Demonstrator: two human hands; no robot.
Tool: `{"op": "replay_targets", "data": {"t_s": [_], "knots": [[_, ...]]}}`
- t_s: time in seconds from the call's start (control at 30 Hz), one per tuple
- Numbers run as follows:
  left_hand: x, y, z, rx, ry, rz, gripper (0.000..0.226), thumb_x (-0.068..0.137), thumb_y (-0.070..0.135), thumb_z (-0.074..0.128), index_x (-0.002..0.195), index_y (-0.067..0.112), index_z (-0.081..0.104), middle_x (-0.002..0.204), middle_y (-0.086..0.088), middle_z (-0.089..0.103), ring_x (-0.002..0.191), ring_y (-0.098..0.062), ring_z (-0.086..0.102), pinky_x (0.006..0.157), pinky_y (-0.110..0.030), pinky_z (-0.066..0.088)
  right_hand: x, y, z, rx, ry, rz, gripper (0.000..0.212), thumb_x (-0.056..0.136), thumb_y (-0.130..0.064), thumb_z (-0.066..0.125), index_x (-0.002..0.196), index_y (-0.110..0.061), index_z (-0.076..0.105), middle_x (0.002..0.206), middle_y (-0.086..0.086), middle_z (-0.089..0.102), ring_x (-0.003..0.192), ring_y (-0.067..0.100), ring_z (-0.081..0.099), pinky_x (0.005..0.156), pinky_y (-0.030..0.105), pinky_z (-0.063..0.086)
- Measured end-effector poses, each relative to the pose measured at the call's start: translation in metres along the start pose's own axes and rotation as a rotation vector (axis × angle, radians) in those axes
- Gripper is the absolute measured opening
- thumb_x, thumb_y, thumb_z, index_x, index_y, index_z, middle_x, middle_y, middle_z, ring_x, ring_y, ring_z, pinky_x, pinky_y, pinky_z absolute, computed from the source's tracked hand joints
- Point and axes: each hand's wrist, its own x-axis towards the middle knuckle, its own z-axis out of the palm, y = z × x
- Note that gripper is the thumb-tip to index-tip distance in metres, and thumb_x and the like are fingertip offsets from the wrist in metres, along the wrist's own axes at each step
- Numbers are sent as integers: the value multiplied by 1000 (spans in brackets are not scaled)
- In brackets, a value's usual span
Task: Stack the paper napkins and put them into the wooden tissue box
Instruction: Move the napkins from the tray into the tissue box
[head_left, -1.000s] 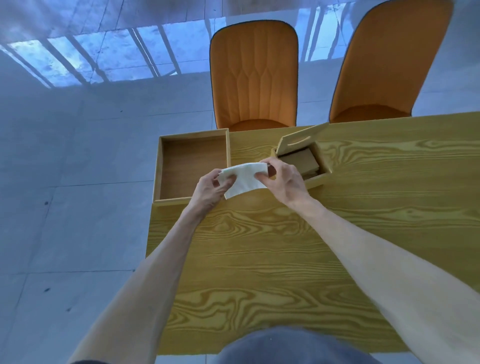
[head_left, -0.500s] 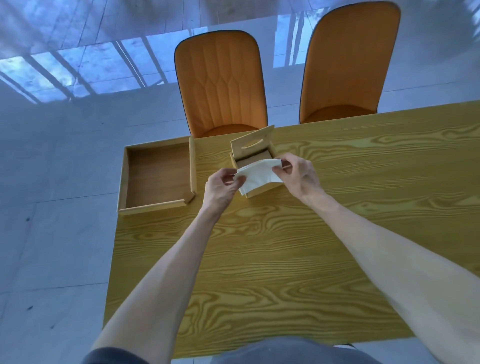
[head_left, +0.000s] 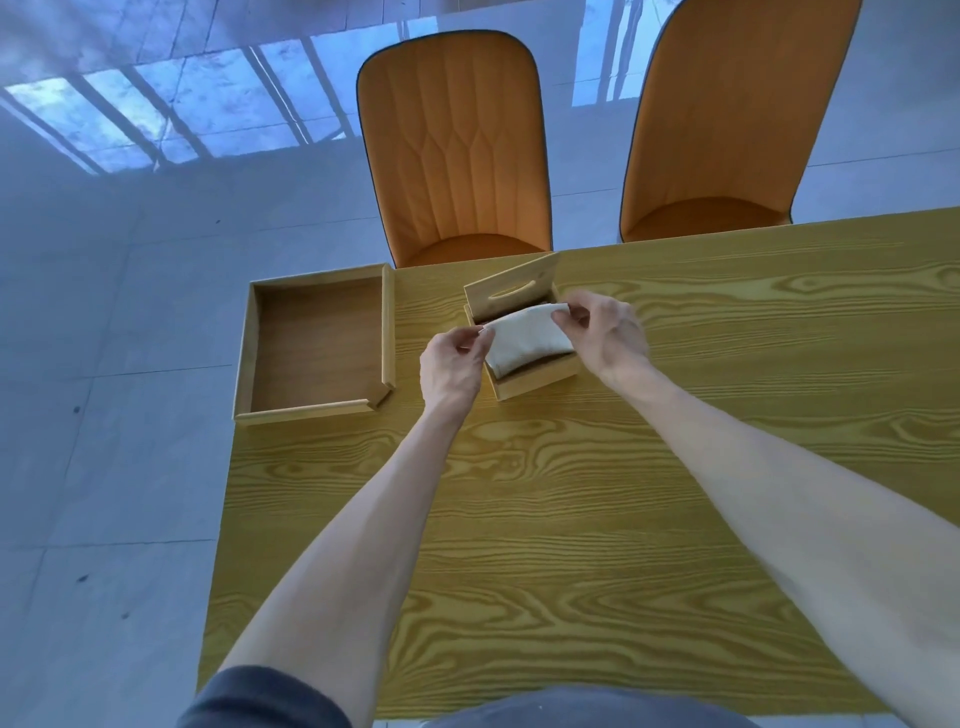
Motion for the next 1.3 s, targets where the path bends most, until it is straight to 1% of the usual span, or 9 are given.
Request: {"op": "replay_targets", "data": {"t_s": [0.27, 0.43, 0.53, 0.63, 0.73, 0.87, 1.0, 1.17, 1.3], "knots": [[5, 4, 14, -8, 154, -91, 16, 88, 39, 68, 96, 25, 72, 91, 10, 70, 86, -12, 66, 69, -26, 46, 16, -7, 18, -80, 89, 59, 23, 93, -33, 64, 108, -16, 71, 103, 5, 74, 92, 24, 69, 66, 27, 47], [10, 4, 17, 32, 181, -119, 28, 89, 37, 70, 110, 22, 59, 89, 10, 66, 78, -14, 64, 68, -28, 48, 20, -7, 29, -85, 116, 113, 37, 87, -21, 72, 122, -19, 59, 113, 8, 67, 100, 26, 66, 77, 37, 56], [11, 5, 19, 32, 169, -136, 36, 89, 38, 69, 117, 21, 54, 92, 8, 66, 72, -13, 61, 63, -28, 44, 21, -2, 31, -60, 113, 161, 46, 86, -20, 74, 127, -18, 54, 116, 8, 64, 100, 24, 64, 75, 32, 51], [8, 6, 19, 8, 143, -131, 40, 90, 39, 68, 122, 22, 53, 98, 5, 66, 69, -9, 58, 59, -27, 41, 20, 5, 28, -19, 105, 192, 43, 87, -22, 73, 126, -17, 55, 107, 4, 69, 94, 21, 66, 69, 27, 47], [3, 1, 16, -22, 74, -114, 44, 89, 24, 67, 130, 22, 50, 104, 3, 64, 68, -1, 56, 55, -22, 43, 15, 9, 26, -15, 87, 192, 37, 89, -24, 71, 123, -17, 59, 105, 4, 73, 92, 21, 69, 66, 25, 46], [1, -4, 15, 38, 42, -117, 59, 85, 11, 67, 138, 23, 43, 107, 3, 63, 76, -15, 64, 60, -28, 48, 6, 10, 25, -23, 80, 174, 35, 90, -24, 69, 122, -17, 59, 103, 3, 74, 91, 22, 70, 66, 25, 47], [7, 1, 23, 182, 98, -131, 58, 86, 12, 68, 137, 23, 42, 99, 5, 61, 92, -26, 68, 79, -42, 57, -2, 13, 18, 9, 41, 153, 41, 91, -37, 66, 126, -18, 57, 105, 2, 73, 92, 22, 69, 70, 28, 52], [13, 10, 14, 180, 72, -106, 54, 89, 28, 68, 137, 23, 44, 107, 1, 65, 99, -26, 65, 83, -42, 55, 4, 15, -1, 108, 114, 101, 40, 98, -43, 53, 123, -13, 60, 107, 7, 73, 87, 22, 69, 66, 30, 53], [14, 23, -6, 66, 125, 77, 38, 96, 40, 56, 131, 28, 54, 114, 0, 65, 100, -18, 62, 86, -41, 54, 19, -4, -21, 295, 187, 112, 40, 102, -43, 43, 122, -13, 61, 100, 6, 73, 83, 23, 71, 64, 32, 56]]}}
